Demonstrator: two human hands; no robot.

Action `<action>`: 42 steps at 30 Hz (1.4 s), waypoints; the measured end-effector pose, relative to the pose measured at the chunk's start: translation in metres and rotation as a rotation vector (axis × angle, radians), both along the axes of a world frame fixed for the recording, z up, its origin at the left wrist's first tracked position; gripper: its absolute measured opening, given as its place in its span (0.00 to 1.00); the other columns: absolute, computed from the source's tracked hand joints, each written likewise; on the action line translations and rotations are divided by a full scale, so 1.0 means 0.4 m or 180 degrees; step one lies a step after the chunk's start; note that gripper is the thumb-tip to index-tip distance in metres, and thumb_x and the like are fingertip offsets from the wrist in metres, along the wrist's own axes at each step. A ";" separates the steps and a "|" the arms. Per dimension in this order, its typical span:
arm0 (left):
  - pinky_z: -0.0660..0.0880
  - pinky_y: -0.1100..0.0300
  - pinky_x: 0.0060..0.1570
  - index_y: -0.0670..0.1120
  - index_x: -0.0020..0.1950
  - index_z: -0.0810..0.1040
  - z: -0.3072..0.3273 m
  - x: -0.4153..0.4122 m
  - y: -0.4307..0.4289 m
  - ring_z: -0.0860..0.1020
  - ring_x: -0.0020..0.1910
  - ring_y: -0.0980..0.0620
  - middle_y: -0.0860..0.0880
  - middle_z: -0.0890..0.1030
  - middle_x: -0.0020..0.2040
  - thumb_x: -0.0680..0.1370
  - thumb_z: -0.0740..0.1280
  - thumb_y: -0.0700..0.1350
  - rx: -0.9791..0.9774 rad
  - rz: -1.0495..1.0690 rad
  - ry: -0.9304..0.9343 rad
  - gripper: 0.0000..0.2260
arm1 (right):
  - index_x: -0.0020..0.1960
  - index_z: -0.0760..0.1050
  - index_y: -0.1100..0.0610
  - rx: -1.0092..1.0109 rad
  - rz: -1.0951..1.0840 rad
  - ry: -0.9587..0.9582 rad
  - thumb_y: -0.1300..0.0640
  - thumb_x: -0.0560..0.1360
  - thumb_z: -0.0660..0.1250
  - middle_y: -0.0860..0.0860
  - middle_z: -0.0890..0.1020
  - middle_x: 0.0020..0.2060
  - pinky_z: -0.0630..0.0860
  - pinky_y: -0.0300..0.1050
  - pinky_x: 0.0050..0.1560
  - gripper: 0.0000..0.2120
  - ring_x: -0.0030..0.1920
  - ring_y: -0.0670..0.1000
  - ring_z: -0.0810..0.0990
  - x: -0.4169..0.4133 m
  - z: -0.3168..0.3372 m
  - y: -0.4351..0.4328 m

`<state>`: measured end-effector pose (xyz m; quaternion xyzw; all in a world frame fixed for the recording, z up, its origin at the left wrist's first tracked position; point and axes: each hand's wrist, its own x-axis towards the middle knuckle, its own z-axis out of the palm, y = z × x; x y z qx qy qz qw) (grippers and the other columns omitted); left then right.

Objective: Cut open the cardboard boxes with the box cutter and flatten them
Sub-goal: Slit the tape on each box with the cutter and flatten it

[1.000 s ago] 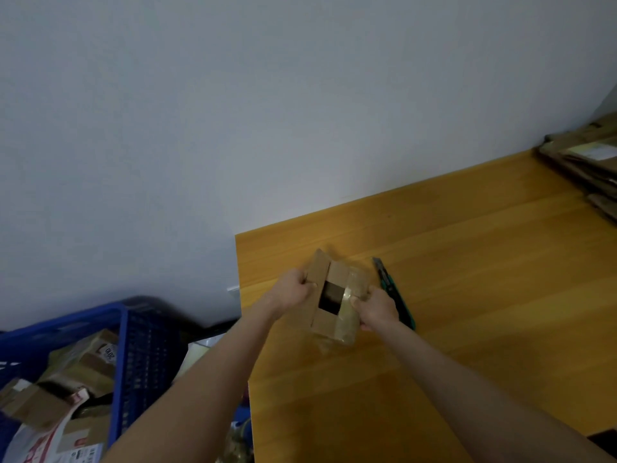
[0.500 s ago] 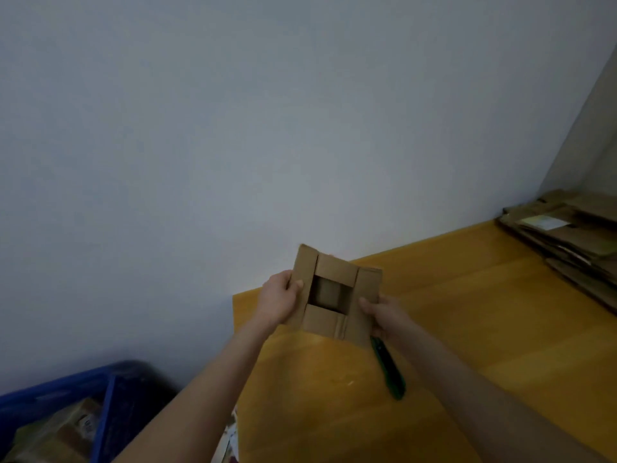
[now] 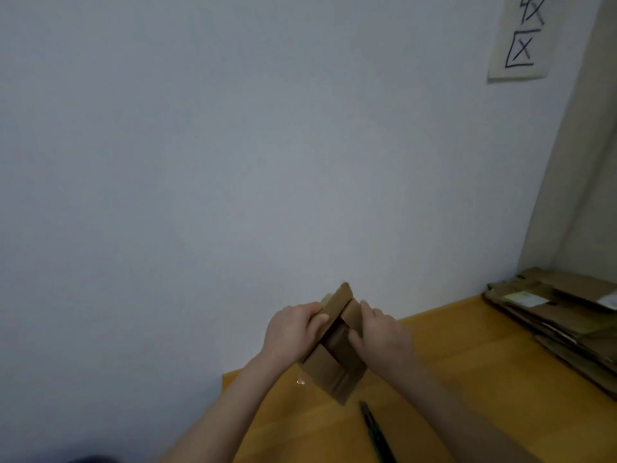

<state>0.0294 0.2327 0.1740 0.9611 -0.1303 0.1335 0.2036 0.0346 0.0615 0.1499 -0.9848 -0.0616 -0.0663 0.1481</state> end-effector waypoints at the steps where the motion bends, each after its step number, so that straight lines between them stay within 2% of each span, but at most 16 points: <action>1: 0.74 0.53 0.44 0.50 0.50 0.80 0.012 0.003 0.005 0.78 0.42 0.49 0.52 0.82 0.40 0.82 0.59 0.51 -0.0020 -0.0013 0.0008 0.11 | 0.69 0.63 0.54 0.0082 0.0033 -0.0025 0.45 0.80 0.55 0.51 0.77 0.55 0.71 0.44 0.45 0.21 0.53 0.53 0.77 0.003 0.005 -0.003; 3: 0.75 0.53 0.45 0.53 0.52 0.80 0.024 0.004 0.021 0.79 0.43 0.50 0.53 0.82 0.41 0.82 0.58 0.51 0.0020 -0.0034 0.0085 0.10 | 0.57 0.70 0.54 0.0392 0.0048 -0.0016 0.49 0.81 0.53 0.50 0.78 0.45 0.71 0.44 0.40 0.12 0.44 0.52 0.78 0.003 0.007 -0.015; 7: 0.77 0.56 0.49 0.58 0.62 0.78 -0.002 -0.006 0.053 0.79 0.52 0.55 0.58 0.83 0.53 0.80 0.63 0.54 -0.0443 0.0470 -0.0065 0.11 | 0.44 0.75 0.55 0.1042 -0.0041 0.0025 0.50 0.82 0.54 0.50 0.79 0.37 0.72 0.42 0.33 0.16 0.36 0.48 0.77 -0.009 -0.024 -0.020; 9: 0.76 0.54 0.54 0.56 0.72 0.69 -0.042 -0.020 0.054 0.77 0.58 0.54 0.58 0.78 0.63 0.77 0.68 0.55 -0.1173 0.1052 -0.0113 0.23 | 0.44 0.73 0.55 0.0835 -0.0174 -0.0037 0.51 0.82 0.53 0.50 0.79 0.37 0.70 0.41 0.31 0.15 0.36 0.49 0.77 -0.018 -0.042 -0.007; 11: 0.73 0.49 0.63 0.49 0.78 0.57 -0.087 -0.035 0.037 0.72 0.67 0.49 0.51 0.70 0.71 0.73 0.73 0.53 -0.2263 0.1448 0.0482 0.39 | 0.45 0.74 0.55 0.0816 -0.0327 -0.0062 0.54 0.82 0.53 0.50 0.79 0.37 0.74 0.43 0.35 0.13 0.37 0.50 0.77 -0.025 -0.052 0.005; 13: 0.72 0.46 0.64 0.44 0.77 0.55 -0.138 -0.051 0.013 0.72 0.67 0.44 0.45 0.71 0.70 0.70 0.77 0.52 -0.2857 0.1508 0.1065 0.44 | 0.47 0.74 0.55 0.0901 -0.0323 -0.0067 0.56 0.81 0.54 0.51 0.77 0.36 0.73 0.45 0.35 0.11 0.36 0.51 0.76 -0.036 -0.054 0.014; 17: 0.73 0.57 0.52 0.44 0.70 0.63 -0.174 -0.049 0.013 0.76 0.62 0.45 0.47 0.76 0.62 0.67 0.79 0.53 -0.2315 0.1683 0.1115 0.39 | 0.40 0.69 0.53 0.1026 0.0084 -0.0106 0.57 0.81 0.57 0.49 0.75 0.33 0.66 0.37 0.31 0.11 0.32 0.48 0.72 -0.069 -0.072 0.018; 20: 0.75 0.55 0.50 0.43 0.67 0.67 -0.185 -0.047 0.046 0.77 0.58 0.44 0.45 0.77 0.60 0.70 0.75 0.47 -0.1773 0.1844 0.1165 0.29 | 0.34 0.64 0.49 0.1348 0.0345 -0.0030 0.59 0.81 0.59 0.45 0.71 0.29 0.68 0.33 0.29 0.17 0.28 0.42 0.68 -0.091 -0.088 0.007; 22: 0.77 0.54 0.48 0.45 0.65 0.71 -0.186 -0.063 0.059 0.78 0.52 0.45 0.44 0.79 0.56 0.74 0.69 0.40 -0.1993 0.1535 0.1283 0.20 | 0.34 0.66 0.51 0.1628 0.0217 -0.0020 0.60 0.80 0.60 0.46 0.72 0.29 0.68 0.33 0.28 0.16 0.28 0.43 0.69 -0.089 -0.105 -0.008; 24: 0.76 0.60 0.41 0.44 0.58 0.75 -0.176 -0.077 0.075 0.78 0.46 0.49 0.44 0.79 0.51 0.76 0.63 0.34 -0.2463 0.1090 0.1447 0.12 | 0.35 0.70 0.55 0.2069 -0.0059 0.0111 0.62 0.80 0.61 0.48 0.73 0.29 0.66 0.34 0.27 0.14 0.30 0.47 0.72 -0.084 -0.121 -0.037; 26: 0.74 0.58 0.45 0.41 0.52 0.77 -0.168 -0.085 0.102 0.76 0.46 0.46 0.40 0.78 0.50 0.75 0.62 0.33 -0.3185 0.0793 0.1810 0.09 | 0.40 0.75 0.59 0.2599 -0.0278 0.0253 0.62 0.80 0.62 0.51 0.77 0.33 0.67 0.34 0.29 0.10 0.36 0.51 0.76 -0.085 -0.129 -0.071; 29: 0.70 0.44 0.54 0.41 0.61 0.78 -0.179 -0.083 0.137 0.75 0.53 0.39 0.37 0.77 0.55 0.70 0.68 0.45 -0.4328 0.0235 0.2384 0.20 | 0.49 0.78 0.56 0.3279 -0.0242 0.0430 0.61 0.80 0.63 0.48 0.80 0.39 0.71 0.34 0.34 0.05 0.41 0.46 0.78 -0.104 -0.132 -0.092; 32: 0.73 0.42 0.54 0.46 0.63 0.77 -0.164 -0.074 0.143 0.77 0.54 0.38 0.39 0.80 0.57 0.76 0.64 0.57 -0.4752 0.0205 0.2739 0.21 | 0.52 0.80 0.54 0.3514 -0.0060 0.0376 0.58 0.79 0.64 0.47 0.83 0.42 0.77 0.37 0.39 0.06 0.44 0.46 0.82 -0.116 -0.147 -0.092; 35: 0.74 0.40 0.58 0.44 0.64 0.75 -0.155 -0.060 0.155 0.79 0.53 0.40 0.38 0.80 0.59 0.74 0.66 0.62 -0.4256 0.0450 0.2893 0.27 | 0.55 0.80 0.50 0.3709 0.0311 0.0398 0.61 0.78 0.65 0.43 0.85 0.46 0.79 0.35 0.45 0.10 0.49 0.43 0.83 -0.123 -0.156 -0.094; 38: 0.77 0.42 0.57 0.45 0.68 0.73 -0.168 -0.069 0.152 0.82 0.55 0.42 0.41 0.81 0.59 0.68 0.77 0.52 -0.3684 0.0501 0.2660 0.31 | 0.64 0.74 0.49 0.3176 0.0827 0.0631 0.71 0.77 0.62 0.30 0.80 0.51 0.75 0.29 0.52 0.22 0.55 0.34 0.78 -0.126 -0.150 -0.101; 42: 0.81 0.52 0.47 0.51 0.74 0.65 -0.187 -0.082 0.162 0.82 0.55 0.46 0.48 0.76 0.65 0.63 0.80 0.45 -0.3570 0.0392 0.2080 0.43 | 0.67 0.73 0.48 0.2712 0.0508 0.1293 0.68 0.78 0.58 0.41 0.76 0.63 0.71 0.36 0.61 0.23 0.62 0.42 0.74 -0.101 -0.170 -0.133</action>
